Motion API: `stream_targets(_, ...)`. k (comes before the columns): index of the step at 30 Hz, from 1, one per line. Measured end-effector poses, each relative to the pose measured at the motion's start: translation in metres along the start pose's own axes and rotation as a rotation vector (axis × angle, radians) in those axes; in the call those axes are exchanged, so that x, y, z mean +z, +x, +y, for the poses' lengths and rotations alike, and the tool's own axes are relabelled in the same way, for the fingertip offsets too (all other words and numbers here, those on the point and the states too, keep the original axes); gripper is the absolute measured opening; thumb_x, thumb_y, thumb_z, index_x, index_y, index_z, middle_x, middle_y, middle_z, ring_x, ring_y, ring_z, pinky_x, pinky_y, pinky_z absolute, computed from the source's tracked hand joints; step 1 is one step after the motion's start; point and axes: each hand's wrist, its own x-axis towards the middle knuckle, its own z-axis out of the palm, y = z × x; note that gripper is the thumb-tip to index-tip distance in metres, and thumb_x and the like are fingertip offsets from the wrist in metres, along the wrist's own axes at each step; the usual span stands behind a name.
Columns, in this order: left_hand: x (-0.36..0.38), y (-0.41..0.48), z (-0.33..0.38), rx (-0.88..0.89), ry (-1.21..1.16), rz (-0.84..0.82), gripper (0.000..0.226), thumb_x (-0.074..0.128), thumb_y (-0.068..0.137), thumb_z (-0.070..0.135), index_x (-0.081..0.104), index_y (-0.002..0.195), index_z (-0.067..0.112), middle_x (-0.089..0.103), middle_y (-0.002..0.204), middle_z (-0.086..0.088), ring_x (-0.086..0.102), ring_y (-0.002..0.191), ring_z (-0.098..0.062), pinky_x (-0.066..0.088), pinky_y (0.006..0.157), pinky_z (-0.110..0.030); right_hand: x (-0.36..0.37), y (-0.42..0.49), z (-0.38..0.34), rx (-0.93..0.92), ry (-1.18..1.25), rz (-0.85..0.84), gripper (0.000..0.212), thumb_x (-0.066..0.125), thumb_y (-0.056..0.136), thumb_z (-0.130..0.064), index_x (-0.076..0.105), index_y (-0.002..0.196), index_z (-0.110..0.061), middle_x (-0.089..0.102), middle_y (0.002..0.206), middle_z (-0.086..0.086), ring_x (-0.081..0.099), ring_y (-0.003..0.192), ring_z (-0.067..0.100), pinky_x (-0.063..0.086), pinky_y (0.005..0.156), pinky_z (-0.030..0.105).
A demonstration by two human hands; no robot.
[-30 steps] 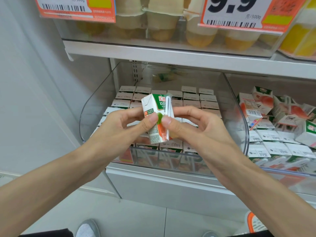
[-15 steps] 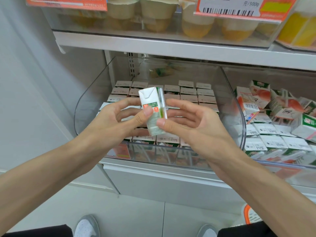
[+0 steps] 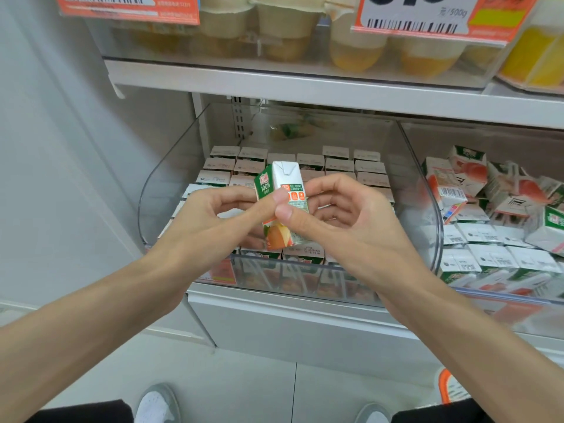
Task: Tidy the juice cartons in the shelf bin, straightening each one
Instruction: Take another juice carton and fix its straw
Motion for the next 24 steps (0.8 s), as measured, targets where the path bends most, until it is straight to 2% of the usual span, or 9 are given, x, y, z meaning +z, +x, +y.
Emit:
stream_targets(2, -0.003, 0.000, -0.003, 0.024, 0.002, -0.019, 0.037, 0.070, 0.089, 0.050, 0.082, 0.110, 0.023, 0.081, 0.107, 0.002, 0.080, 0.091, -0.020, 0.061, 0.080, -0.027, -0.003, 0.001, -0.001, 0.037, 0.026, -0.008, 0.045, 0.090, 0.063, -0.046, 0.074, 0.099, -0.024, 0.078, 0.095, 0.007, 0.071, 0.081, 0.012, 0.062, 0.082, 0.029)
stream_targets(4, -0.006, 0.002, -0.003, 0.043, -0.020, -0.040, 0.032, 0.065, 0.096, 0.041, 0.081, 0.114, 0.020, 0.081, 0.110, 0.000, 0.078, 0.094, -0.021, 0.059, 0.073, -0.021, -0.007, 0.002, -0.001, 0.084, 0.048, 0.002, 0.037, 0.091, 0.073, -0.040, 0.076, 0.102, -0.024, 0.081, 0.093, 0.004, 0.075, 0.082, 0.011, 0.061, 0.079, 0.026)
stream_targets(6, -0.009, 0.002, -0.003, 0.065, -0.018, -0.068, 0.028, 0.060, 0.102, 0.032, 0.079, 0.120, 0.020, 0.080, 0.115, 0.000, 0.077, 0.100, -0.023, 0.060, 0.073, -0.019, -0.010, 0.003, -0.001, 0.127, 0.083, 0.018, 0.034, 0.086, 0.083, -0.036, 0.074, 0.113, -0.026, 0.082, 0.092, -0.001, 0.077, 0.083, 0.013, 0.059, 0.085, 0.027)
stream_targets(8, -0.010, 0.001, -0.003, 0.090, 0.016, -0.109, 0.031, 0.055, 0.106, 0.029, 0.076, 0.129, 0.025, 0.078, 0.123, 0.005, 0.075, 0.108, -0.021, 0.061, 0.079, -0.022, -0.011, 0.002, -0.002, 0.151, 0.141, 0.035, 0.038, 0.082, 0.089, -0.033, 0.069, 0.125, -0.033, 0.083, 0.092, 0.003, 0.079, 0.087, 0.023, 0.061, 0.091, 0.035)
stream_targets(11, -0.006, -0.001, -0.002, 0.105, 0.003, -0.166, 0.035, 0.046, 0.109, 0.031, 0.073, 0.130, 0.031, 0.078, 0.123, 0.011, 0.074, 0.111, -0.011, 0.062, 0.083, -0.025, -0.009, 0.002, -0.006, 0.177, 0.244, 0.046, 0.036, 0.074, 0.095, -0.028, 0.067, 0.128, -0.040, 0.080, 0.083, 0.010, 0.075, 0.072, 0.023, 0.061, 0.075, 0.031)
stream_targets(14, -0.004, -0.003, -0.002, 0.119, 0.008, -0.186, 0.035, 0.045, 0.109, 0.030, 0.074, 0.129, 0.030, 0.077, 0.123, 0.012, 0.074, 0.108, -0.013, 0.062, 0.083, -0.025, -0.007, 0.005, -0.008, 0.239, 0.310, 0.024, 0.022, 0.066, 0.098, -0.028, 0.076, 0.118, -0.032, 0.074, 0.077, 0.015, 0.069, 0.062, 0.022, 0.058, 0.065, 0.030)
stream_targets(16, -0.004, -0.003, -0.002, 0.129, 0.027, -0.189, 0.035, 0.047, 0.108, 0.031, 0.072, 0.132, 0.031, 0.075, 0.126, 0.015, 0.075, 0.107, -0.015, 0.062, 0.084, -0.026, -0.007, 0.008, -0.007, 0.271, 0.324, 0.022, 0.021, 0.065, 0.099, -0.030, 0.078, 0.115, -0.027, 0.071, 0.072, 0.013, 0.064, 0.056, 0.021, 0.055, 0.063, 0.030)
stream_targets(20, -0.003, -0.004, -0.001, 0.138, 0.004, -0.181, 0.041, 0.052, 0.104, 0.035, 0.062, 0.144, 0.038, 0.075, 0.127, 0.012, 0.078, 0.101, -0.020, 0.063, 0.086, -0.029, -0.008, 0.010, -0.007, 0.313, 0.352, 0.005, 0.025, 0.063, 0.099, -0.032, 0.077, 0.116, -0.018, 0.069, 0.072, 0.014, 0.058, 0.054, 0.021, 0.051, 0.062, 0.030)
stream_targets(24, -0.002, -0.004, 0.001, 0.144, -0.048, -0.175, 0.045, 0.054, 0.100, 0.039, 0.059, 0.145, 0.045, 0.077, 0.119, -0.003, 0.079, 0.096, -0.026, 0.064, 0.087, -0.033, -0.010, 0.009, -0.003, 0.263, 0.381, -0.084, 0.046, 0.042, 0.096, -0.004, 0.074, 0.127, -0.016, 0.072, 0.082, 0.019, 0.064, 0.064, 0.027, 0.055, 0.070, 0.034)
